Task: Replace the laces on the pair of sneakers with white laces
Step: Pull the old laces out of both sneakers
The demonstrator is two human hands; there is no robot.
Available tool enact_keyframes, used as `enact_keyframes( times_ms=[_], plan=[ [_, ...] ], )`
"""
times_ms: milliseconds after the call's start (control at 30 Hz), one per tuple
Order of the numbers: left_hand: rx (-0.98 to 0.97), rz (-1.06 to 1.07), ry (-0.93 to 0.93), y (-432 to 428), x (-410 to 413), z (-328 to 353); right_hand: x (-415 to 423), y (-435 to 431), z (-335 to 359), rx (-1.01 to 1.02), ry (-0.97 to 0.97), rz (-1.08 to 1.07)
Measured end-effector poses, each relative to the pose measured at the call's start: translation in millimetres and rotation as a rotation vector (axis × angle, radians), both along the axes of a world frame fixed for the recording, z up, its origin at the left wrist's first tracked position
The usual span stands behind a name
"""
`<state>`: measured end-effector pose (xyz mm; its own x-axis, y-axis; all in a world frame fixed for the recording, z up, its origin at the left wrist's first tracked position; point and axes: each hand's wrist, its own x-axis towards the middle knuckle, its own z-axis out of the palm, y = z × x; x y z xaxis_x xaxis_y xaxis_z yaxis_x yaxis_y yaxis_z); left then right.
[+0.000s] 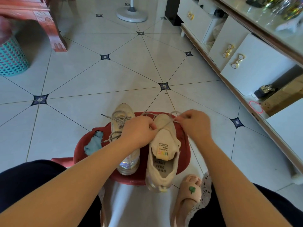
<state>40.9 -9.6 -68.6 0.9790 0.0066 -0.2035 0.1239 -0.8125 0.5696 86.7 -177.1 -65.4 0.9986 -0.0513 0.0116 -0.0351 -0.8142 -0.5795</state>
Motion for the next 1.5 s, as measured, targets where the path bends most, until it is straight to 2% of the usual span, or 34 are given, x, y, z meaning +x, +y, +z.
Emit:
enact_keyframes(
  times_ms=[67, 100, 233, 333, 500, 567, 667, 767, 833, 900, 933, 1000, 1067, 1100, 1133, 1200, 1233, 1333, 1500],
  plan=[
    [-0.006, 0.004, -0.008, 0.9, -0.5, -1.4, 9.2, -25.3, 11.2, 0.120, -0.054, -0.178],
    [-0.008, 0.001, -0.007, 0.6, -0.7, -1.4, 11.1, -32.5, 13.7, 0.132, -0.038, -0.189],
    [-0.002, -0.014, 0.020, -2.7, -0.3, 1.6, -1.4, -10.6, 4.9, 0.022, 0.115, 0.146],
    [0.017, -0.014, 0.037, -4.3, -1.5, 3.5, -9.5, 13.3, -8.4, -0.073, 0.149, 0.318],
    [0.030, -0.022, 0.044, -2.2, -2.2, 1.9, -9.6, 31.1, -17.6, -0.109, 0.215, 0.426],
    [0.033, -0.024, 0.042, -1.3, -1.9, 1.4, -8.3, 35.0, -18.0, -0.063, 0.261, 0.434],
    [0.037, -0.027, 0.039, -1.1, -1.6, 1.2, -8.3, 34.4, -18.3, 0.145, 0.348, 0.373],
    [0.043, -0.019, 0.022, -0.9, -1.1, 0.8, -10.5, 32.3, -21.2, 0.204, 0.345, 0.237],
    [0.026, -0.011, 0.024, 0.2, -1.5, 0.0, -4.4, 23.5, -16.7, 0.433, 0.363, -0.023],
    [0.001, -0.006, 0.032, 1.7, -3.0, -0.1, 9.5, 2.7, -2.7, 0.716, 0.299, -0.332],
    [-0.014, -0.005, 0.036, 2.1, -3.5, -0.1, 15.4, -9.2, 4.7, 0.742, 0.255, -0.412],
    [-0.035, -0.007, 0.044, 1.6, -3.9, 0.9, 18.1, -20.1, 12.6, 0.733, 0.258, -0.400],
    [-0.042, 0.004, 0.055, 0.7, -3.1, 1.9, 8.1, -8.3, 11.5, 0.810, 0.386, -0.236],
    [-0.038, 0.009, 0.059, 0.0, -2.6, 2.3, 0.0, 1.3, 8.1, 0.764, 0.448, -0.128],
    [-0.026, 0.010, 0.062, -0.7, -2.2, 2.6, -6.2, 10.2, 3.8, 0.618, 0.473, -0.019],
    [-0.005, 0.005, 0.069, -1.4, -2.1, 3.2, -10.6, 20.9, -4.7, 0.222, 0.356, 0.147],
    [-0.002, 0.004, 0.072, -1.5, -2.0, 3.4, -10.3, 23.2, -7.4, 0.111, 0.276, 0.194],
    [0.009, 0.000, 0.086, -1.0, -1.3, 2.7, -7.8, 24.6, -10.5, 0.062, 0.198, 0.264],
    [0.020, -0.012, 0.083, -0.8, -1.3, 2.1, -5.8, 30.1, -22.4, -0.021, 0.236, 0.402]
  ],
)
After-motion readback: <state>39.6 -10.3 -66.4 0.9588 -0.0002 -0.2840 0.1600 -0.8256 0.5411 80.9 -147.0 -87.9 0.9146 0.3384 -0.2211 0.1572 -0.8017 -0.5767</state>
